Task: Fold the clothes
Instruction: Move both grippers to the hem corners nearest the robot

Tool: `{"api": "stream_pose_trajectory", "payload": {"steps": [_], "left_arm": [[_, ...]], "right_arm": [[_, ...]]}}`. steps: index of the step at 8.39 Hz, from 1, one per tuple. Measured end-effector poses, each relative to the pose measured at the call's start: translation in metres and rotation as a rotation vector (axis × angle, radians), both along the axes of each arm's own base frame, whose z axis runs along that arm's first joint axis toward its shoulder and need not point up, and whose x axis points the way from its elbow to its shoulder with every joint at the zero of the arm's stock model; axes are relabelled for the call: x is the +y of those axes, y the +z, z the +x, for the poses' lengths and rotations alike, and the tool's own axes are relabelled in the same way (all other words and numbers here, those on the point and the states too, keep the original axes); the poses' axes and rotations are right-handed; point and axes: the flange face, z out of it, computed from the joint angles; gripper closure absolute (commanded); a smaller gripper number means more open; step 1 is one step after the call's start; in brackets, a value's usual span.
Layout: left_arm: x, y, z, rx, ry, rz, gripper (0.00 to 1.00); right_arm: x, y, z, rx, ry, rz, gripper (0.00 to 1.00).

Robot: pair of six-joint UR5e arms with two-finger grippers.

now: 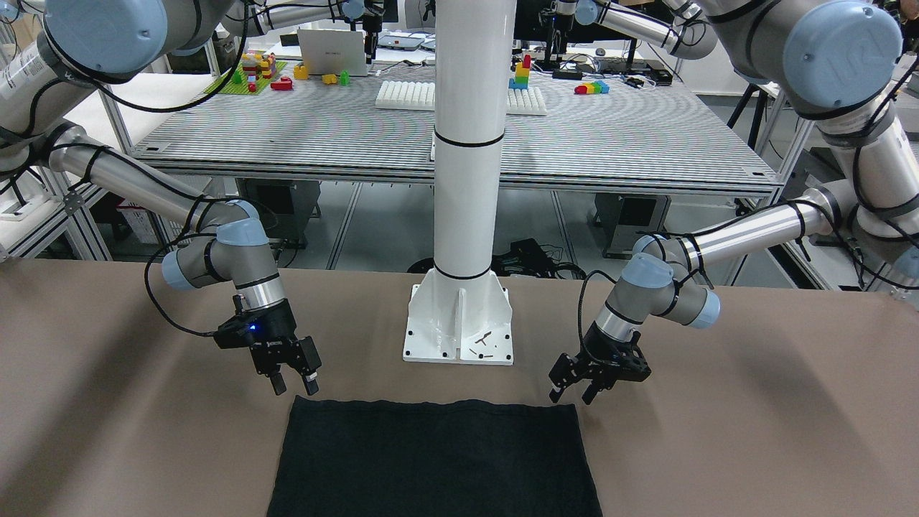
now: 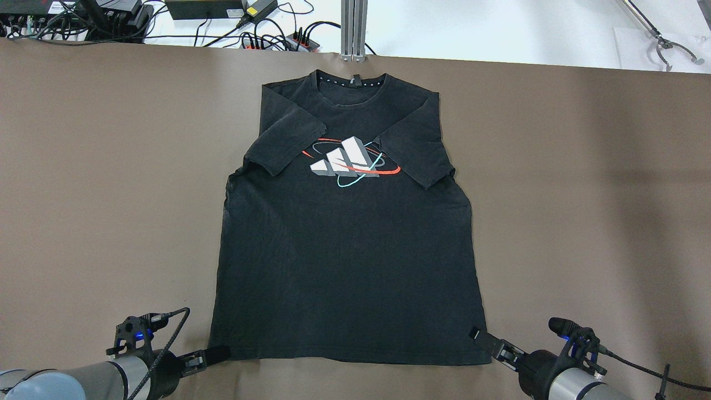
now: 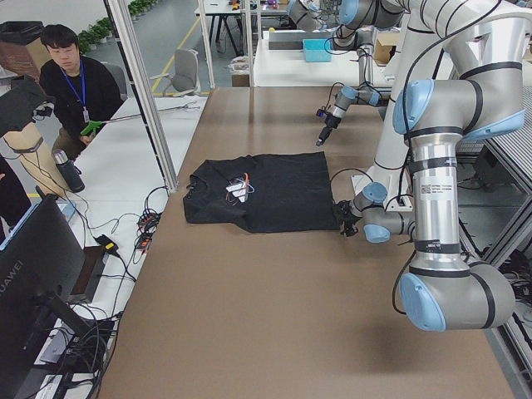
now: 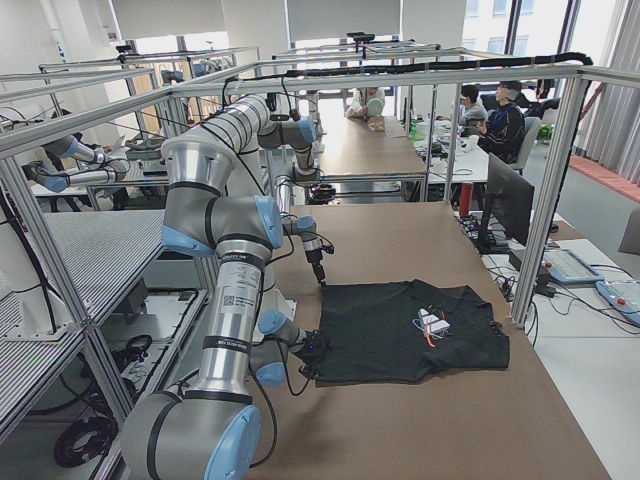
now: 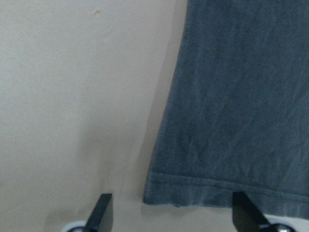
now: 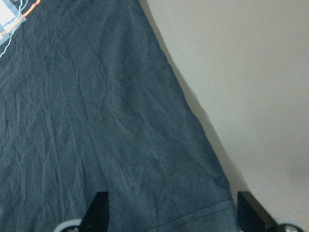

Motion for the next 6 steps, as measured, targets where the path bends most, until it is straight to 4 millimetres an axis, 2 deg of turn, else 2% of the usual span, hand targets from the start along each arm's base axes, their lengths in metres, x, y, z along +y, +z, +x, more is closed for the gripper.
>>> {"api": "stream_pose_trajectory", "payload": {"steps": [3, 4, 5, 6], "left_arm": [[0.0004, 0.0022, 0.0014, -0.004, 0.000, -0.001, 0.45], [0.0004, 0.0025, 0.0021, -0.005, 0.000, -0.001, 0.53], [0.0002, 0.0016, 0.0029, -0.003, 0.000, -0.001, 0.66], [0.0001, 0.0007, 0.0034, -0.001, -0.001, -0.001, 0.86]], "right_arm": [[0.0002, 0.0000, -0.0001, 0.001, -0.001, 0.001, 0.06], [0.0002, 0.0000, -0.0001, 0.001, -0.001, 0.001, 0.06], [0.0002, 0.0001, -0.0001, 0.001, -0.001, 0.001, 0.06], [0.0002, 0.0001, -0.0001, 0.001, -0.001, 0.001, 0.06]]}}
